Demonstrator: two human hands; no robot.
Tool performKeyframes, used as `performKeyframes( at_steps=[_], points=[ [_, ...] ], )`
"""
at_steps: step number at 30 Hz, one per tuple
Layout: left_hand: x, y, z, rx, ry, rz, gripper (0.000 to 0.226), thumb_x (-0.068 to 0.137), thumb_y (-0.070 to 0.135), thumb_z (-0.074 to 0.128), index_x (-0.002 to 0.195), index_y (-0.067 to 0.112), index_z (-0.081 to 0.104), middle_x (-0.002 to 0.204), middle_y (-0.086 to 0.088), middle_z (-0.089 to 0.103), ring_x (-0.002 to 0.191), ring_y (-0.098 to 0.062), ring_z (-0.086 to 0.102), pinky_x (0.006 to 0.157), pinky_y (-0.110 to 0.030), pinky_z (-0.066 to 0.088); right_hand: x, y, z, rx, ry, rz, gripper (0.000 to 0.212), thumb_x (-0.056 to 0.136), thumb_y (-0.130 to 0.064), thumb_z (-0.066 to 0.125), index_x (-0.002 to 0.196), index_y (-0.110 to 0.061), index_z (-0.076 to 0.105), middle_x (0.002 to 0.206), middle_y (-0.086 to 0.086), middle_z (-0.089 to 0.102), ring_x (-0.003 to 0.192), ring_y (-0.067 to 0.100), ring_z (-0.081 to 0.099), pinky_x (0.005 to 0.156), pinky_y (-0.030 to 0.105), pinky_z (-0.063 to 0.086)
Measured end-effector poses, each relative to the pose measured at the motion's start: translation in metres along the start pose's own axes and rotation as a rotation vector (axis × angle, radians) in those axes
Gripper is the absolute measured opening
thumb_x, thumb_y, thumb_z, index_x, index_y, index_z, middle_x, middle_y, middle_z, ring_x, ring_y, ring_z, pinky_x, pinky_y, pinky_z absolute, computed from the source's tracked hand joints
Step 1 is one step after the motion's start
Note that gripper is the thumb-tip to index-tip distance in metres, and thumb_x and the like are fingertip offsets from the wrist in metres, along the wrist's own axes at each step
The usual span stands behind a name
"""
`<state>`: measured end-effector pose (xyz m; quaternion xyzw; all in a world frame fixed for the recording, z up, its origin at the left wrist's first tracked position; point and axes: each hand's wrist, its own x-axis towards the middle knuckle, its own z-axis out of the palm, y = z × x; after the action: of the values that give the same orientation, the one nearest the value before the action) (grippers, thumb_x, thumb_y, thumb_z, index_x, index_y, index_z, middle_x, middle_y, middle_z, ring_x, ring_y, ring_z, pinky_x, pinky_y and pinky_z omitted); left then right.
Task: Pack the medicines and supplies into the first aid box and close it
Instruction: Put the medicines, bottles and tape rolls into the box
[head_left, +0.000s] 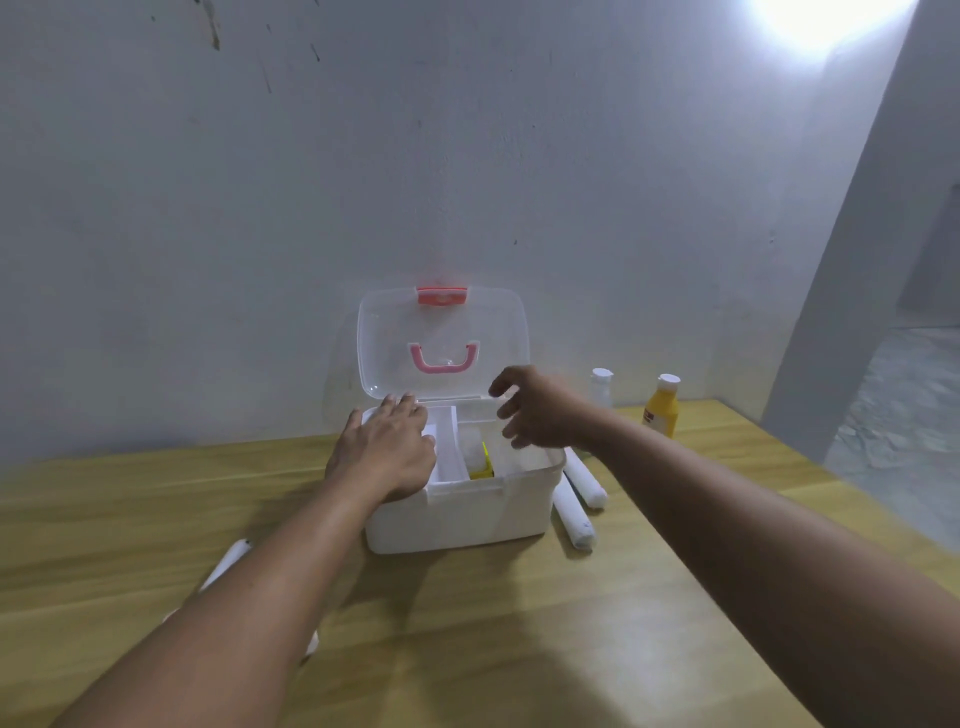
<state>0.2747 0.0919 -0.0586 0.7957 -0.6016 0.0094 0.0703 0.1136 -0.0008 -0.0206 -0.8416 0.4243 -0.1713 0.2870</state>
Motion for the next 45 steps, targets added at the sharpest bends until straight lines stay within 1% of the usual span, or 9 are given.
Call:
performKeyframes(
  at_steps=[2, 4, 8, 10, 13, 17, 30, 36, 45],
  points=[
    [0.0, 0.0, 0.0, 0.004, 0.002, 0.002, 0.054, 0.099, 0.029, 0.021, 0.152, 0.016, 0.017, 0.163, 0.002, 0.006, 0.151, -0.015, 0.004, 0.121, -0.046, 0.007, -0.004, 0.006, -0.019, 0.159, 0.093, 0.028, 0.028, 0.085, 0.012, 0.055, 0.105, -0.007, 0.057, 0.087, 0.015, 0.064, 0.075, 0.029, 0.068, 0.071, 0.048, 0.06],
    [0.001, 0.0, 0.001, 0.005, 0.003, -0.002, 0.055, 0.099, 0.029, 0.021, 0.152, 0.015, 0.017, 0.163, 0.002, 0.007, 0.151, -0.015, 0.004, 0.121, -0.046, 0.007, -0.007, 0.018, -0.035, 0.152, 0.218, 0.077, 0.022, 0.084, 0.01, 0.056, 0.097, -0.007, 0.06, 0.087, 0.018, 0.067, 0.068, 0.027, 0.068, 0.06, 0.041, 0.06],
    [0.001, 0.0, 0.002, 0.019, -0.003, -0.004, 0.055, 0.099, 0.029, 0.021, 0.152, 0.016, 0.016, 0.163, 0.002, 0.006, 0.151, -0.015, 0.003, 0.121, -0.046, 0.007, -0.015, 0.055, -0.041, -0.056, 0.238, 0.216, 0.014, 0.083, 0.003, 0.059, 0.078, -0.008, 0.066, 0.079, 0.018, 0.071, 0.07, 0.031, 0.072, 0.065, 0.046, 0.062],
    [0.001, 0.001, 0.001, 0.016, -0.005, -0.005, 0.055, 0.099, 0.029, 0.02, 0.152, 0.016, 0.015, 0.163, 0.002, 0.006, 0.151, -0.015, 0.003, 0.122, -0.046, 0.007, -0.02, 0.068, -0.032, -0.112, 0.137, 0.311, 0.005, 0.083, -0.003, 0.063, 0.083, -0.002, 0.068, 0.079, 0.018, 0.073, 0.075, 0.032, 0.074, 0.065, 0.044, 0.062],
    [0.001, 0.0, 0.002, 0.021, 0.003, -0.002, 0.054, 0.099, 0.029, 0.02, 0.151, 0.016, 0.017, 0.163, 0.002, 0.007, 0.151, -0.015, 0.004, 0.121, -0.046, 0.008, -0.025, 0.08, -0.016, -0.166, 0.048, 0.402, 0.023, 0.075, -0.017, 0.077, 0.087, 0.001, 0.07, 0.068, 0.012, 0.07, 0.069, 0.026, 0.073, 0.057, 0.035, 0.062],
    [0.002, -0.001, 0.003, 0.026, 0.004, 0.003, 0.054, 0.099, 0.03, 0.02, 0.151, 0.016, 0.018, 0.163, 0.002, 0.008, 0.151, -0.015, 0.004, 0.121, -0.046, 0.008, -0.026, 0.085, -0.01, -0.13, 0.074, 0.437, 0.025, 0.067, -0.01, 0.075, 0.087, 0.003, 0.068, 0.075, 0.012, 0.068, 0.057, 0.025, 0.068, 0.052, 0.036, 0.062],
    [0.001, 0.001, 0.0, 0.033, 0.001, 0.001, 0.055, 0.099, 0.029, 0.02, 0.152, 0.015, 0.016, 0.163, 0.001, 0.006, 0.151, -0.016, 0.004, 0.121, -0.046, 0.008, -0.027, 0.069, -0.032, -0.033, 0.211, 0.298, 0.015, 0.08, -0.011, 0.063, 0.087, 0.001, 0.065, 0.076, 0.017, 0.072, 0.065, 0.033, 0.073, 0.06, 0.048, 0.062],
    [-0.001, 0.001, 0.0, 0.02, 0.003, -0.001, 0.054, 0.1, 0.029, 0.02, 0.152, 0.015, 0.016, 0.163, 0.001, 0.006, 0.151, -0.015, 0.003, 0.122, -0.046, 0.007, -0.037, 0.068, -0.006, -0.101, 0.094, 0.349, 0.014, 0.08, -0.008, 0.062, 0.09, 0.001, 0.063, 0.077, 0.017, 0.071, 0.064, 0.031, 0.073, 0.054, 0.045, 0.062],
    [0.001, -0.001, 0.002, 0.038, 0.013, 0.013, 0.052, 0.099, 0.029, 0.021, 0.149, 0.015, 0.023, 0.162, 0.002, 0.012, 0.15, -0.016, 0.007, 0.12, -0.047, 0.012, -0.058, 0.066, 0.009, -0.205, -0.03, 0.306, 0.05, 0.066, -0.024, 0.081, 0.103, -0.01, 0.051, 0.09, 0.012, 0.067, 0.067, 0.033, 0.073, 0.062, 0.047, 0.061]
  ],
)
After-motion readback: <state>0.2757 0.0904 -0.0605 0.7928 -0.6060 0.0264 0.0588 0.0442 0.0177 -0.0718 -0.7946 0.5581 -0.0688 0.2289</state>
